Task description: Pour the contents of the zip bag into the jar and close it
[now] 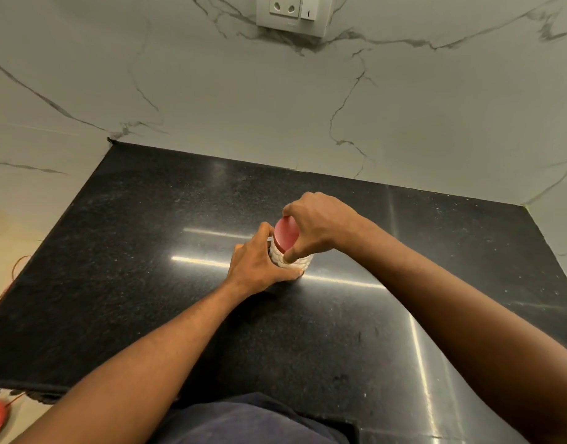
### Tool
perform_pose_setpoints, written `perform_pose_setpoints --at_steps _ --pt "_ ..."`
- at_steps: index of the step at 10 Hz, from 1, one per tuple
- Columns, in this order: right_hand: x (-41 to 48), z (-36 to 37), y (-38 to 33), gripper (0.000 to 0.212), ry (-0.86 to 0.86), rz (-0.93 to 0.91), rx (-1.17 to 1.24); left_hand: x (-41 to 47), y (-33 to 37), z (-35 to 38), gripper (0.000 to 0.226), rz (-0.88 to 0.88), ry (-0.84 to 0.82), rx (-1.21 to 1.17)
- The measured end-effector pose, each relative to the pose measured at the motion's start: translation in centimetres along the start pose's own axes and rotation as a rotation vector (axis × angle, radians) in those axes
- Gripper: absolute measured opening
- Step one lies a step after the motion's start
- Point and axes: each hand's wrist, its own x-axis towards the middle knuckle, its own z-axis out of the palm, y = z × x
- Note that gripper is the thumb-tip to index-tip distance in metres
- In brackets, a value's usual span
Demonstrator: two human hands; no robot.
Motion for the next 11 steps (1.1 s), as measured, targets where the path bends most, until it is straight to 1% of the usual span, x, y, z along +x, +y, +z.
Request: perform_pose_setpoints --at_steps 1,2,3,4,5,6,7,9,10,11 --pt "-0.9 0.7 0.7 0.095 0.105 -0.014 0.000 -0.2 0.2 -0.1 0.082 0.009 0.011 -0.013" --pt "-3.0 2.7 1.4 0.113 0.204 0.071 0.204 -0.5 0.3 -0.2 0.080 -0.005 0.023 -0.070" --pt "-4.8 6.1 0.4 0.121 0.281 0.151 0.452 -0.8 0.1 -0.6 0.085 0.011 0.047 -0.136" --pt "-4.4 8.2 -1.2 0.104 0.426 0.188 0.746 -0.3 -0.3 -1.8 0.086 0.023 0.080 -0.178" --pt "-2.0 8.0 -2.3 0.096 0.497 0.241 0.896 1.4 -0.7 -3.9 0.086 0.023 0.106 -0.202" --pt "1.1 7.5 -3.3 0.091 0.527 0.262 0.959 3.3 -1.4 -6.3 0.087 0.023 0.129 -0.187" --pt "4.0 7.5 -4.4 0.088 0.517 0.283 1.009 4.8 -2.7 -8.0 0.089 0.008 0.128 -0.187" --pt "6.7 8.3 -5.1 0.083 0.438 0.310 1.091 6.6 -5.6 -8.9 0.090 -0.047 0.051 -0.191" --pt "6.8 8.4 -5.4 0.082 0.422 0.328 1.086 6.5 -5.9 -9.0 0.093 -0.060 0.047 -0.204" --pt "6.6 8.6 -5.9 0.090 0.442 0.321 1.097 6.2 -6.0 -8.5 0.096 -0.012 0.055 -0.231"
